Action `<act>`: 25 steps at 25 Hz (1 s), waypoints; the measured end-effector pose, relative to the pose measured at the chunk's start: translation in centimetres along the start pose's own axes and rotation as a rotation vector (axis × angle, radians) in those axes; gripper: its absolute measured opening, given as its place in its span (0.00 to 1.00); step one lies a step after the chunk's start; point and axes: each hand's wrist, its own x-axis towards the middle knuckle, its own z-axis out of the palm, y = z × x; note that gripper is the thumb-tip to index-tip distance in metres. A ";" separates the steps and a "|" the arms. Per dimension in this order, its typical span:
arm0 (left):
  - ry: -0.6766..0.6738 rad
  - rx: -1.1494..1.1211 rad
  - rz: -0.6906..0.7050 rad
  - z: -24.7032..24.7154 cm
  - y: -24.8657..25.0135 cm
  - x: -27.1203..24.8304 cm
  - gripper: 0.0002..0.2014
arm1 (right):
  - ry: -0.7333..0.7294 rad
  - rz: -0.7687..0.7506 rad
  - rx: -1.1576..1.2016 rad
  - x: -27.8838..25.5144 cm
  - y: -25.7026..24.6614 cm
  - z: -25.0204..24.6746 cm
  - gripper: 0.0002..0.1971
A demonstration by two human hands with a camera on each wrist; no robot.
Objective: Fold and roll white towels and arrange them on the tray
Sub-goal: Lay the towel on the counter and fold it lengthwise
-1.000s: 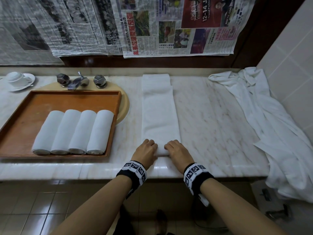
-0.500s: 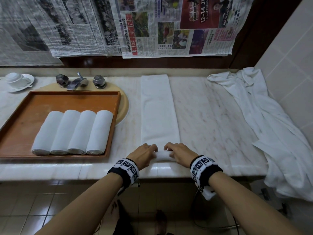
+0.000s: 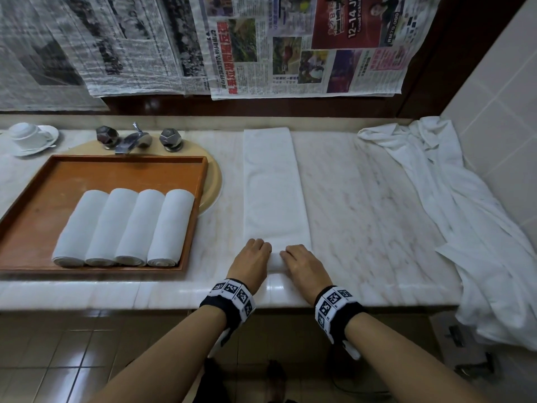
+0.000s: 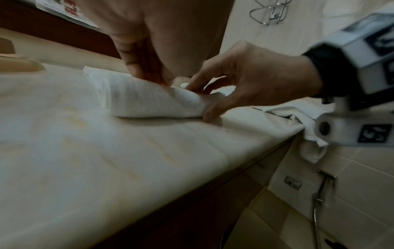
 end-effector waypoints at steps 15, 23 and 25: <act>-0.117 0.042 0.172 0.9 -1.5 0.1 0.10 | 0.021 0.056 0.114 -0.6 0.4 1.4 0.21; 0.041 -0.059 0.176 2.4 -0.8 -0.9 0.21 | 0.084 0.144 0.020 -0.5 -0.7 1.1 0.18; -0.075 -0.014 0.127 1.3 -0.6 0.9 0.17 | 0.070 0.071 -0.102 -1.7 -1.2 1.9 0.28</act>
